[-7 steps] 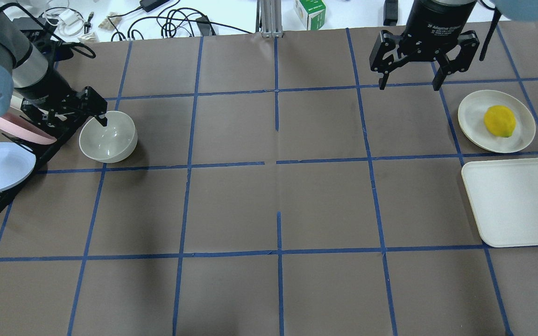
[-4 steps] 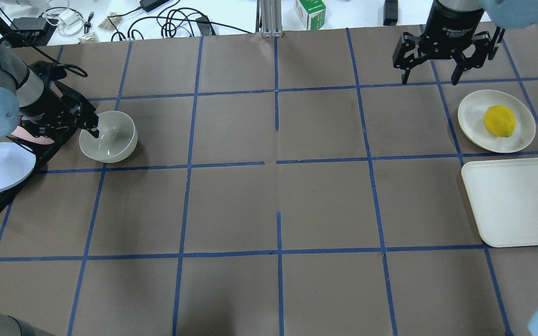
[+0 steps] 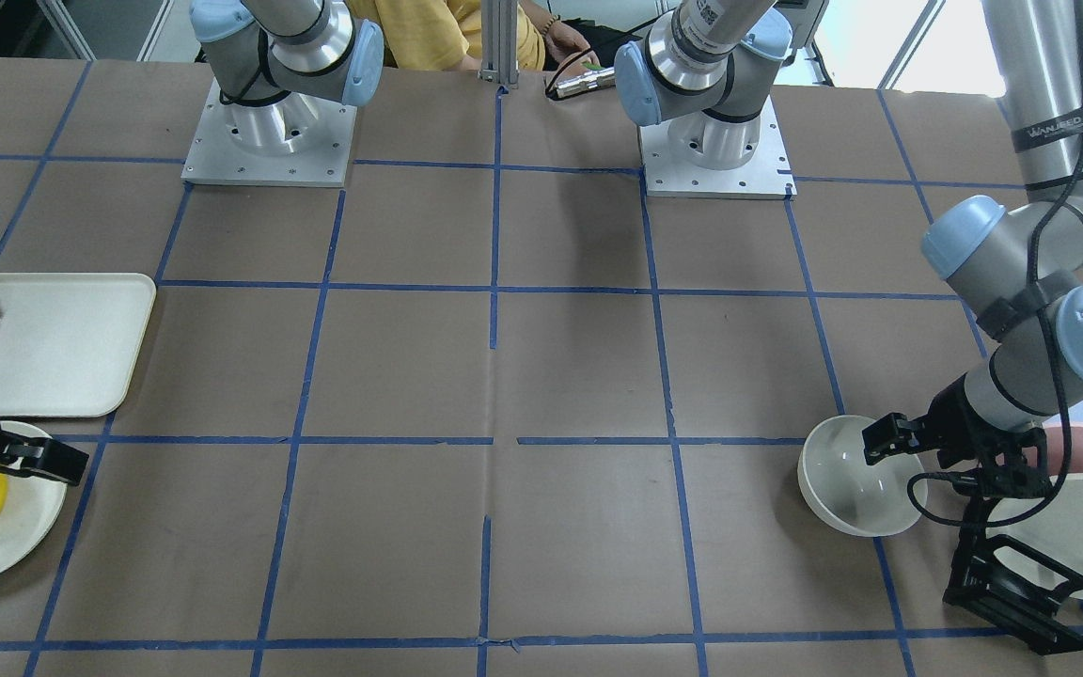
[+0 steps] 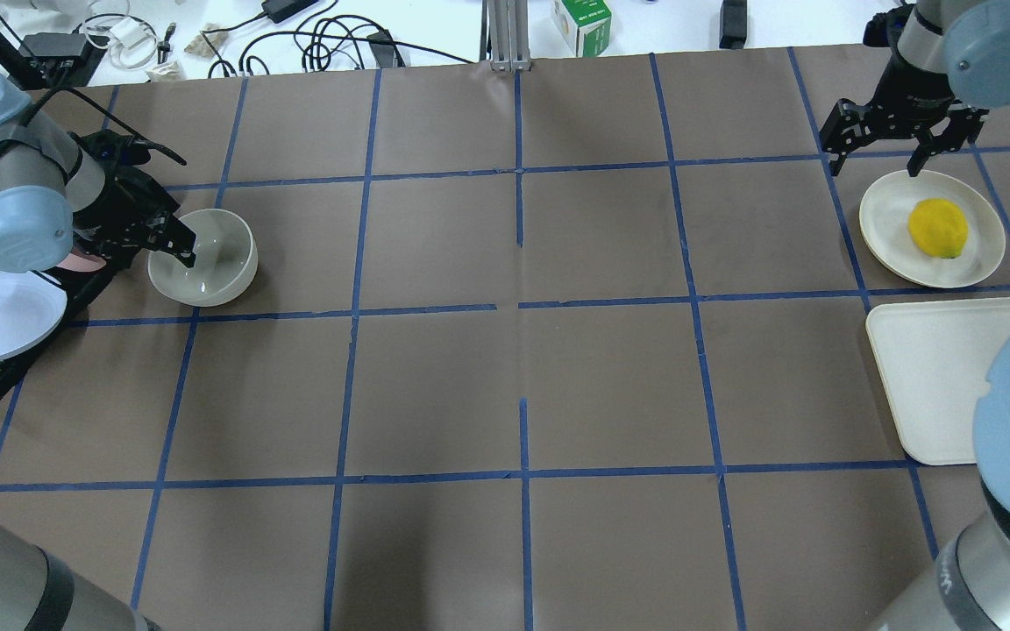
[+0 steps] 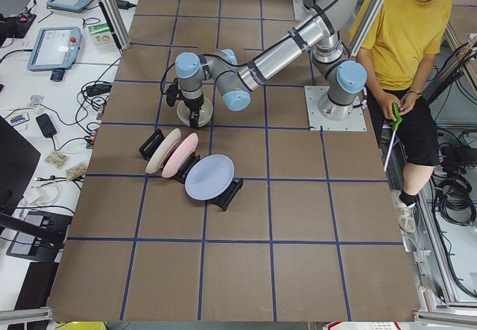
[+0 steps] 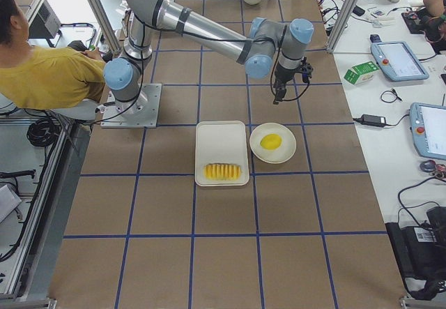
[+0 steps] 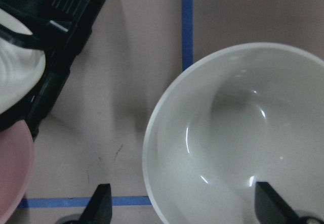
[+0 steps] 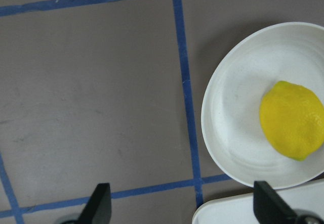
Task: Place bowl and put lemon in it
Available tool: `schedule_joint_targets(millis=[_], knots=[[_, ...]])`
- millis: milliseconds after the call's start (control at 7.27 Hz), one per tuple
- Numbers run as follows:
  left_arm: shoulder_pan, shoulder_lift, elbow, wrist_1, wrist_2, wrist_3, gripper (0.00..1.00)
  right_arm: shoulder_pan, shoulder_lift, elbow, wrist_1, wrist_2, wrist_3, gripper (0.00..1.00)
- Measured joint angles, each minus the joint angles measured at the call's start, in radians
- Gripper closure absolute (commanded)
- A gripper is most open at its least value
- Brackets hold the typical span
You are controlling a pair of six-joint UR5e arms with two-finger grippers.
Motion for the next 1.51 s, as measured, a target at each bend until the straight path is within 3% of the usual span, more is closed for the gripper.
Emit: schedule_joint_targets(millis=[138, 275, 550, 688, 1100, 1512], knots=[[0.001, -0.012, 0.003, 0.004, 0.001, 0.006, 0.10, -0.025, 0.017, -0.002, -0.012, 0.002, -0.023, 0.00], [0.001, -0.023, 0.005, 0.004, 0.002, 0.008, 0.28, -0.044, 0.030, -0.003, -0.016, 0.006, -0.042, 0.00], [0.001, -0.051, 0.014, 0.004, 0.003, -0.027, 0.93, -0.088, 0.061, -0.009, -0.027, 0.012, -0.095, 0.00], [0.001, -0.059, 0.023, 0.003, 0.002, -0.046, 1.00, -0.115, 0.080, -0.013, -0.061, 0.011, -0.149, 0.00], [0.000, -0.061, 0.043, -0.003, 0.000, -0.062, 1.00, -0.171, 0.117, -0.007, -0.135, 0.009, -0.340, 0.00], [-0.011, -0.033, 0.047, -0.040, -0.004, -0.066, 1.00, -0.186, 0.167, -0.001, -0.152, 0.015, -0.385, 0.00]])
